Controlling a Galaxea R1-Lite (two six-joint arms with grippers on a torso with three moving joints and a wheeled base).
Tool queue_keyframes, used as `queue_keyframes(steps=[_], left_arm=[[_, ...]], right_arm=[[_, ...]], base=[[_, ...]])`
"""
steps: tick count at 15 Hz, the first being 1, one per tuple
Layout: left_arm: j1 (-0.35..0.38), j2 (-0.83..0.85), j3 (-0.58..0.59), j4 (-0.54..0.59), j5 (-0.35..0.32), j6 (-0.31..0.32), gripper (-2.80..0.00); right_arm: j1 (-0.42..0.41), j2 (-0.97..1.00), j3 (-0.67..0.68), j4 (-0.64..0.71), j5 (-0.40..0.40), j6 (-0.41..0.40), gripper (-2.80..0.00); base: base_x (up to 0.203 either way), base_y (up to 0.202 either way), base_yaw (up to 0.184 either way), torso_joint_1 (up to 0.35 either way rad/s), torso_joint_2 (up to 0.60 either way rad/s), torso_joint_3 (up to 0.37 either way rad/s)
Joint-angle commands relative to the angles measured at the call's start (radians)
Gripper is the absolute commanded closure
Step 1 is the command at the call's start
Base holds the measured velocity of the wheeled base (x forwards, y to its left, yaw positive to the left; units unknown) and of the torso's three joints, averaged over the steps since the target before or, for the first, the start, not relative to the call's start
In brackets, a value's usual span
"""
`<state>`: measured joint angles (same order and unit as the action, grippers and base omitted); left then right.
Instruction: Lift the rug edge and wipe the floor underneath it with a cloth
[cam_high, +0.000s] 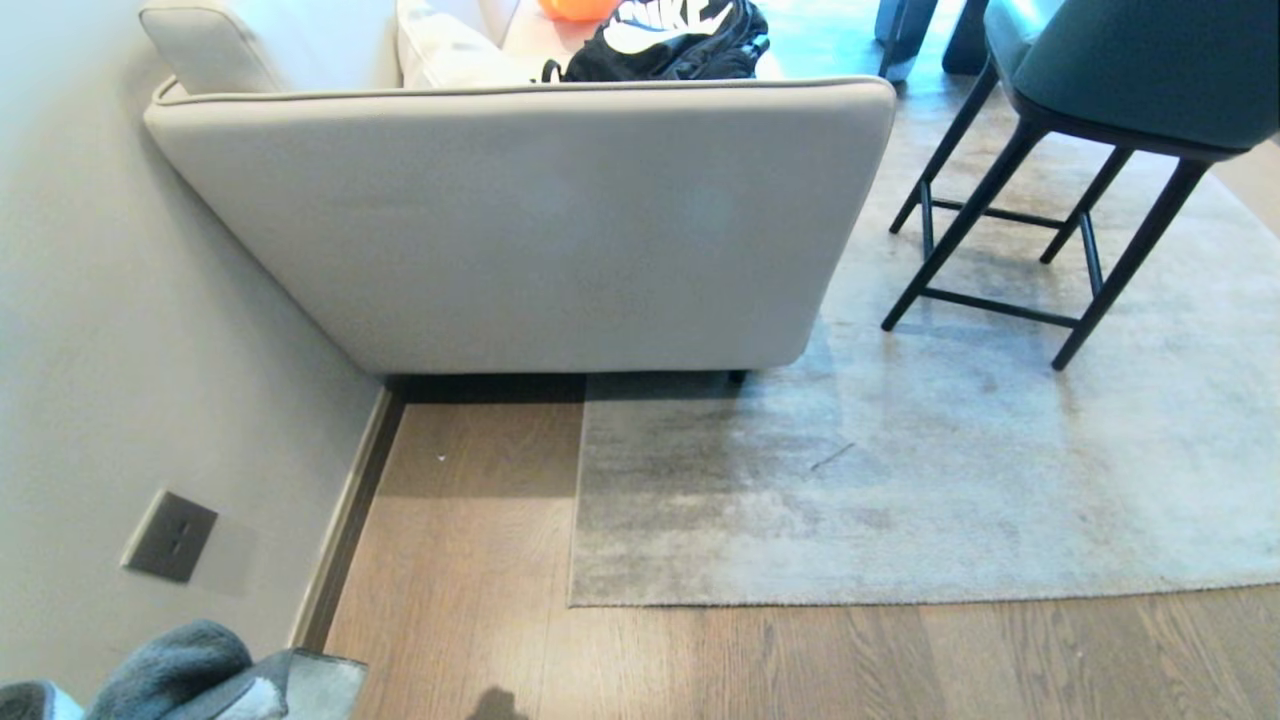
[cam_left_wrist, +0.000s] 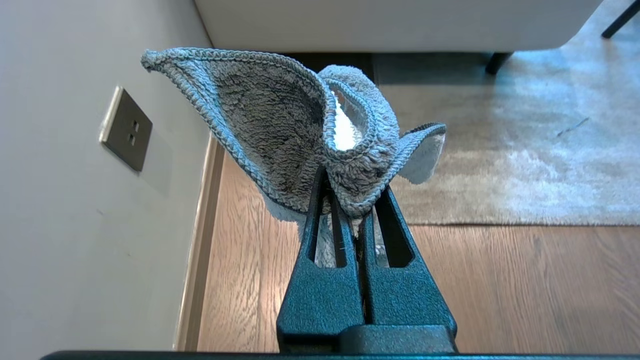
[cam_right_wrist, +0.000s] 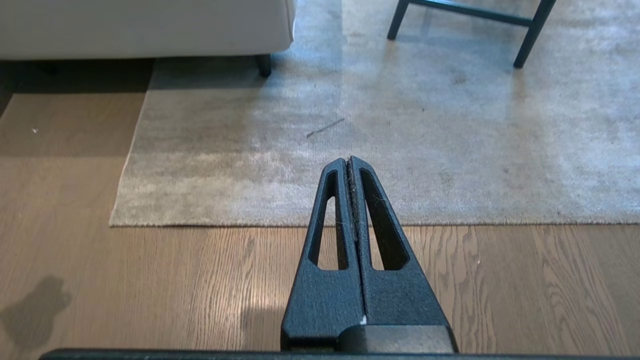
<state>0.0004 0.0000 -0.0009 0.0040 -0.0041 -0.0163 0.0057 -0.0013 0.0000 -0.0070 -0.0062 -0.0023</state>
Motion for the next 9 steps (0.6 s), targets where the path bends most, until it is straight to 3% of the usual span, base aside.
queue_keyframes(steps=[1, 9], left_arm=[[0.0, 0.0, 0.0, 0.0, 0.0, -0.001, 0.0], [0.001, 0.0, 0.001, -0.001, 0.003, 0.001, 0.0]], right_arm=[[0.0, 0.002, 0.0, -0.001, 0.0, -0.001, 0.0], [0.0, 0.001, 0.0, -0.001, 0.0, -0.001, 0.0]], base=[[0.0, 0.0, 0.0, 0.0, 0.0, 0.195], [0.0, 0.0, 0.0, 0.003, 0.0, 0.201]])
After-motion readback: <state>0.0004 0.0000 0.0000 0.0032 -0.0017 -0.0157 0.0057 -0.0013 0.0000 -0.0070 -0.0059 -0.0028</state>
